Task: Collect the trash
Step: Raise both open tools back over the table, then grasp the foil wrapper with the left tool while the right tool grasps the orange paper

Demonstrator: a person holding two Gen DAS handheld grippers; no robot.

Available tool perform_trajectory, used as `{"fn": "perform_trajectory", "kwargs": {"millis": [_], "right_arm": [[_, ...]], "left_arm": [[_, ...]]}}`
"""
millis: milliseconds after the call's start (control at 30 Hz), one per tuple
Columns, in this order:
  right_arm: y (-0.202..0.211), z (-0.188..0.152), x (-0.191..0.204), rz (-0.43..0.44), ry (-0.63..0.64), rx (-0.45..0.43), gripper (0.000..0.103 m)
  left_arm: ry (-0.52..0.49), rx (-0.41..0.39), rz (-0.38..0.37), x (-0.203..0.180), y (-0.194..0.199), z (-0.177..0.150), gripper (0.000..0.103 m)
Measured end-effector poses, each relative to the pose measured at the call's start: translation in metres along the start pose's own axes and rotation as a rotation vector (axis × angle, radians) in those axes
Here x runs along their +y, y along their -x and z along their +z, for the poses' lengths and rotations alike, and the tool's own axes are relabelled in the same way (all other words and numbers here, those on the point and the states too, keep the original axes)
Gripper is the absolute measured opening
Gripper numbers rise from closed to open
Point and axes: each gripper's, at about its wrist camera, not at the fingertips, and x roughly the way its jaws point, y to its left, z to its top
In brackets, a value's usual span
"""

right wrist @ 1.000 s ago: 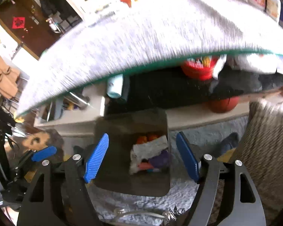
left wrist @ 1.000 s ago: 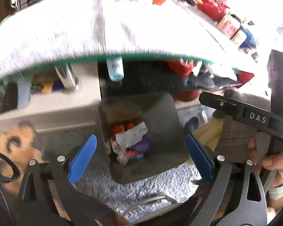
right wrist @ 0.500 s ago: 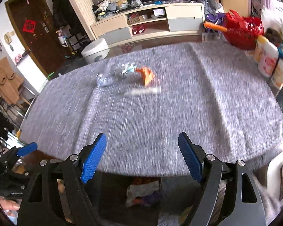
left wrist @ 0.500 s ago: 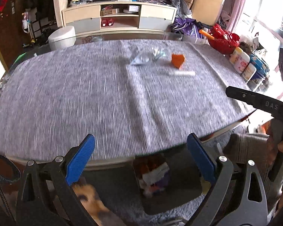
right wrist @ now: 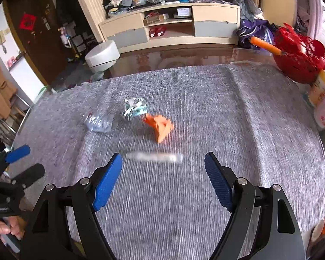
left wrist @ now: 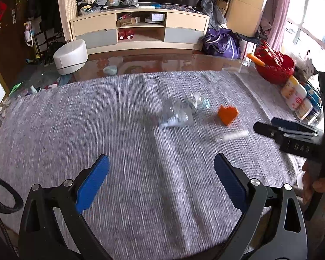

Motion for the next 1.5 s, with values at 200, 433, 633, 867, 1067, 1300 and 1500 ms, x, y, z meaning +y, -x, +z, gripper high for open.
{"fn": "perform_trajectory", "kwargs": {"millis": [200, 433, 633, 867, 1067, 1300, 1500], "right_arm": [[-0.032, 0.017, -0.001, 0.001, 0.001, 0.028, 0.078], [-0.058, 0.021, -0.003, 0.019, 0.0, 0.049, 0.062], [-0.066, 0.025, 0.005, 0.023, 0.044, 0.047, 0.043], [-0.072, 0.027, 0.01, 0.037, 0.077, 0.055, 0.022], [-0.06, 0.026, 0.006, 0.048, 0.06, 0.038, 0.021], [-0.006, 0.027, 0.004, 0.04, 0.06, -0.027, 0.021], [0.071, 0.022, 0.009, 0.017, 0.088, -0.106, 0.021]], "left_arm": [[-0.04, 0.026, -0.001, -0.007, -0.037, 0.023, 0.087], [-0.038, 0.072, -0.04, -0.008, -0.082, 0.037, 0.069], [-0.003, 0.098, -0.074, 0.004, -0.106, 0.043, 0.048], [-0.032, 0.086, -0.119, 0.002, -0.109, 0.046, 0.021], [-0.062, 0.059, -0.127, -0.002, -0.097, 0.045, 0.019], [-0.09, 0.006, -0.106, -0.006, -0.041, 0.044, 0.019], [-0.101, -0.05, -0.079, -0.011, 0.037, 0.042, 0.019]]}}
